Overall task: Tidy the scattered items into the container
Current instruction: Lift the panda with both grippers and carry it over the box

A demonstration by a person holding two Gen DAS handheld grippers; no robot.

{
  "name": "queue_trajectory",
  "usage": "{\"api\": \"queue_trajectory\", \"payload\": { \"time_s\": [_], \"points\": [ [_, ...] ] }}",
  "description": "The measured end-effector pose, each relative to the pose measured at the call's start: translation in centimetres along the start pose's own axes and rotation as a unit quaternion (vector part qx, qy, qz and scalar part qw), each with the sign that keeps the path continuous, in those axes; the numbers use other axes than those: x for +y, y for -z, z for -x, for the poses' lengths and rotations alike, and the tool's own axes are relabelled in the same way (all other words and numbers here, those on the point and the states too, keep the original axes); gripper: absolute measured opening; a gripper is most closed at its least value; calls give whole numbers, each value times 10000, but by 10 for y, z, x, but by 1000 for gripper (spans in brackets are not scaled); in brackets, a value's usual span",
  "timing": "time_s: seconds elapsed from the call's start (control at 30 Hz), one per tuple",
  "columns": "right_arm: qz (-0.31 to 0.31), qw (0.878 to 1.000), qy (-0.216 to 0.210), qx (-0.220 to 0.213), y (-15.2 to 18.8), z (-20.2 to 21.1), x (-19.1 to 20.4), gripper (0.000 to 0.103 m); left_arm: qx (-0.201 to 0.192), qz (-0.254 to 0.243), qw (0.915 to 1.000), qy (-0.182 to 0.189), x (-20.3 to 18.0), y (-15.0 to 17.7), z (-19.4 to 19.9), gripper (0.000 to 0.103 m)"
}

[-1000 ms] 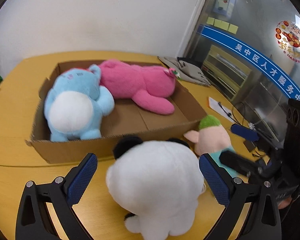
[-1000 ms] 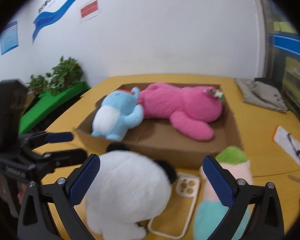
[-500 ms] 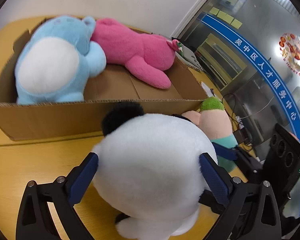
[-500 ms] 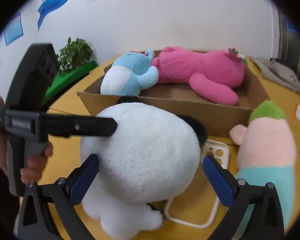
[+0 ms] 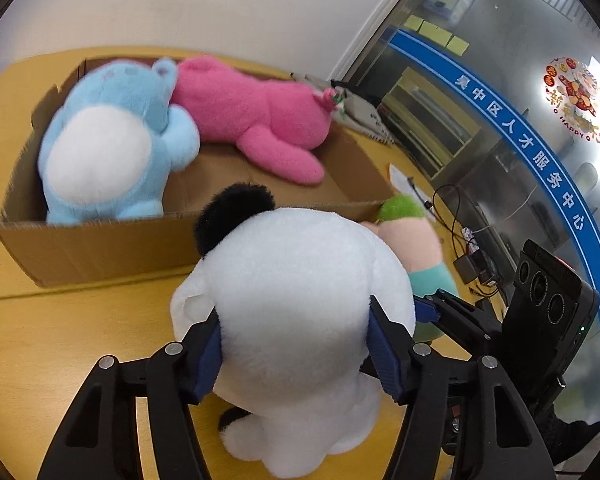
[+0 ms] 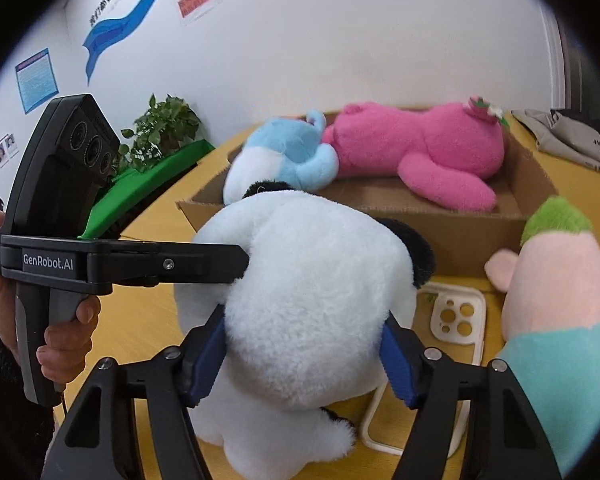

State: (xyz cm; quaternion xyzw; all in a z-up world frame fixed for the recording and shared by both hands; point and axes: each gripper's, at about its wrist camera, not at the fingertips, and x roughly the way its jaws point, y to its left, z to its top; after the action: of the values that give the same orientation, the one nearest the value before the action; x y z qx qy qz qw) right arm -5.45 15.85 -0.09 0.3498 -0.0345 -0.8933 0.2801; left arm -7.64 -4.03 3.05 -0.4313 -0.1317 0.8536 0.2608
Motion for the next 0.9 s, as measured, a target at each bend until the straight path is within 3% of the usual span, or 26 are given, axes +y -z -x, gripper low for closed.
{"api": "queue_trajectory", "payload": {
  "time_s": [0.17, 0.3, 0.5, 0.67, 0.8, 0.9],
  "points": [
    [305, 9977, 14, -607, -41, 34, 10, 68, -510, -162, 9986, 31, -26, -39, 38, 68],
    [771, 9914, 107, -1049, -95, 58, 15, 68, -999, -387, 9942, 120, -44, -87, 64, 68],
    [1304, 9782, 292, -1589, -175, 67, 12, 67, -1486, -488, 9877, 90, -38, -158, 72, 68],
    [1496, 9760, 318, -1552, -207, 25, -8, 67, -1148, -31, 9933, 133, 5, -196, 29, 68],
    [1234, 9831, 13, -1354, -199, -24, -42, 68, -757, 392, 9964, -19, 43, -194, -19, 68],
    [910, 9912, -149, -948, -184, -70, -67, 67, -375, 711, 9965, -232, 69, -184, -60, 67]
  ]
}}
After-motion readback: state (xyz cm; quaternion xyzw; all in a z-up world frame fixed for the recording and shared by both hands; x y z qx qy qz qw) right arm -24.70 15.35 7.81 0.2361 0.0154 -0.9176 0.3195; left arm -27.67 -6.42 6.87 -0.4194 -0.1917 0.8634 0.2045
